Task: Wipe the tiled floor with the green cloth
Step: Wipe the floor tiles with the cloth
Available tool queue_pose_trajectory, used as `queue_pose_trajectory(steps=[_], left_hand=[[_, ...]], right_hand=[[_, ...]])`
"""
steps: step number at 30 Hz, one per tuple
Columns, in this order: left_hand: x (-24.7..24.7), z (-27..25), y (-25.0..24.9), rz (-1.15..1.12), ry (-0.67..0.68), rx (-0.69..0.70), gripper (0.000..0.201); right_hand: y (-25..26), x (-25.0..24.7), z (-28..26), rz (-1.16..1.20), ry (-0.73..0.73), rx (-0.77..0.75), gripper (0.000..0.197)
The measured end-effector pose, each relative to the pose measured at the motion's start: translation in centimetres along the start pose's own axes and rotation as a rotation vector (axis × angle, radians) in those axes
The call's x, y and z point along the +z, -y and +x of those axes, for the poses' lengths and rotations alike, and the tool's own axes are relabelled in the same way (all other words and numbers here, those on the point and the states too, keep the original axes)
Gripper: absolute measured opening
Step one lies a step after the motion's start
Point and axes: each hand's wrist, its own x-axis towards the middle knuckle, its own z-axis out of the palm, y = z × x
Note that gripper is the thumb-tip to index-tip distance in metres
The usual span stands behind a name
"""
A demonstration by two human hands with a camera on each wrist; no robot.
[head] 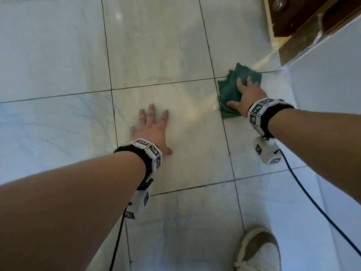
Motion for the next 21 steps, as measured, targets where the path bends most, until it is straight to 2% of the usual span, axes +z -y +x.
queue_pose_trajectory(steps=[3, 7, 10, 12, 15, 18, 21], left_hand=[[-0.3, 0.8, -0.7, -0.013, 0.021, -0.025, 0.123], [-0.1, 0.8, -0.8, 0.007, 0.029, -0.028, 0.123], [-0.3, 0.9, -0.9, 0.008, 0.035, -0.037, 0.123], [-0.4, 0.9, -1.0, 0.003, 0.043, -0.042, 0.124], [-0.4, 1.0, -1.0, 0.000, 0.039, -0.045, 0.125], [-0.3, 0.9, -1.0, -0.002, 0.032, -0.039, 0.125], [-0.4, 1.0, -1.0, -0.011, 0.040, -0.032, 0.125]], right_hand=[[1.3, 2.2, -3.0, 0.009, 0.007, -0.090, 0.092], [6.0, 5.7, -8.4, -0.030, 0.122, -0.391, 0.093], [6.3, 5.9, -8.0, -0.054, 0.148, -0.449, 0.093], [4.5, 4.4, -5.6, -0.043, 0.089, -0.376, 0.093], [-0.7, 1.9, -1.7, 0.047, -0.029, -0.134, 0.092], [-5.4, 1.3, -0.8, 0.092, -0.002, 0.062, 0.092], [-4.7, 2.6, -2.7, 0.119, 0.016, 0.105, 0.093]])
